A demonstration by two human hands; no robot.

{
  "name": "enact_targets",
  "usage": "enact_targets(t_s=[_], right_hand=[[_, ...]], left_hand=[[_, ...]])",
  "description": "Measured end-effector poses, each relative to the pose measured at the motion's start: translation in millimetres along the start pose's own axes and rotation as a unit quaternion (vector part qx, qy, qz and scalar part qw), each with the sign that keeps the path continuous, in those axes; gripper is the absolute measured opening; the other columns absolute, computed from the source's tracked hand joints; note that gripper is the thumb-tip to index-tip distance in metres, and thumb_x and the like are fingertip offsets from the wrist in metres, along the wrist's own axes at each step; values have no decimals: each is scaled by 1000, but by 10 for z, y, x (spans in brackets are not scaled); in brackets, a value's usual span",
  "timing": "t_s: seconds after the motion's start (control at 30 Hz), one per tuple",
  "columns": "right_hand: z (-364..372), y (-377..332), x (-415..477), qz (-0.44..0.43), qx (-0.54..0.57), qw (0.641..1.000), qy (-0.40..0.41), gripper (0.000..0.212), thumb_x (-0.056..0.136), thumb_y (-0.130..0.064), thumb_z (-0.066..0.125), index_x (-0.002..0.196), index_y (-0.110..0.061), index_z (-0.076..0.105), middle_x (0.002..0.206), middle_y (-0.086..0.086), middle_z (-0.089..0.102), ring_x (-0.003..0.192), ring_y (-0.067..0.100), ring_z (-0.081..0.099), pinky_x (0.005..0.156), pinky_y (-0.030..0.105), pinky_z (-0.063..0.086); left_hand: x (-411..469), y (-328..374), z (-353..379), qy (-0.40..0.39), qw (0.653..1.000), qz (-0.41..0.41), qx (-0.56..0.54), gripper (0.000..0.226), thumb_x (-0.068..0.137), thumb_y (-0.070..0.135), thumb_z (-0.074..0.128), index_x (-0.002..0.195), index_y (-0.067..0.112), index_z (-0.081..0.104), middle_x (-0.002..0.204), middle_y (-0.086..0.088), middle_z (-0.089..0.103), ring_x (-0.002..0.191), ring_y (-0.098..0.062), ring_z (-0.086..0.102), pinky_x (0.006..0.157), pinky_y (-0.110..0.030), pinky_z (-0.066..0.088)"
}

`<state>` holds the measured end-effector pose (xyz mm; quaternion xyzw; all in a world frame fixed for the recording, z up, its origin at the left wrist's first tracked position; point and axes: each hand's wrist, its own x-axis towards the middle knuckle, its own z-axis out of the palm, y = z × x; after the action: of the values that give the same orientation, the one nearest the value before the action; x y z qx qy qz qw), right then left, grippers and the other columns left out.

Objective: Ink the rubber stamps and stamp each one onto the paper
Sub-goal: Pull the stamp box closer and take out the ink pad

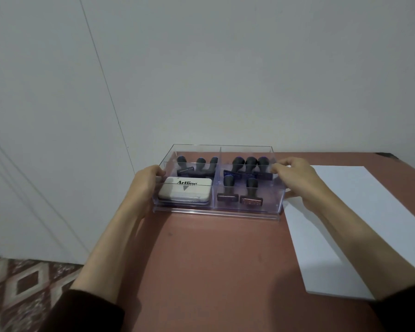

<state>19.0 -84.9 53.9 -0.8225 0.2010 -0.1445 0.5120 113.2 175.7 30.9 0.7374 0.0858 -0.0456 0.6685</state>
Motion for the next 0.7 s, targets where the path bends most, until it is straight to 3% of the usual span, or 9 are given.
enact_targets(t_s=[0.1,0.23,0.37,0.53,0.6,0.7], right_hand=[[7,-22,-22,-3,-16,1000,4,16,88,-11,48,73,-10,55,86,13,61,74,28,59,53,29,52],[17,4,47,-5,-27,999,17,28,84,-13,49,94,12,58,84,21,62,72,25,54,65,35,49],[12,28,91,4,-16,1000,10,32,83,-16,50,98,11,58,77,12,57,72,24,53,66,34,44],[-1,70,107,18,2,1000,0,28,86,-16,51,97,8,62,82,13,63,71,25,57,60,29,47],[8,74,109,15,3,1000,4,31,86,-15,50,100,10,60,79,12,60,69,24,55,55,27,46],[28,91,116,9,5,1000,16,28,86,-15,50,99,6,63,84,14,65,70,24,57,60,29,46]], left_hand=[[7,4,-2,1,1000,14,13,17,85,13,42,87,4,56,88,-10,60,63,-22,44,47,-27,28],[-1,-29,15,9,999,25,22,16,84,12,40,82,6,54,92,-14,59,72,-24,47,50,-28,28],[-8,-61,43,29,998,42,27,17,82,15,40,78,7,54,92,-21,60,73,-29,50,52,-34,32],[-42,-31,50,21,998,47,29,29,70,27,42,84,5,55,88,-23,60,67,-29,47,44,-29,26],[-37,-11,50,16,998,49,26,31,65,29,42,82,7,55,93,-25,62,68,-27,47,44,-29,26],[-32,10,38,18,998,44,29,32,61,30,43,79,8,56,104,-24,64,69,-26,47,47,-30,28]])
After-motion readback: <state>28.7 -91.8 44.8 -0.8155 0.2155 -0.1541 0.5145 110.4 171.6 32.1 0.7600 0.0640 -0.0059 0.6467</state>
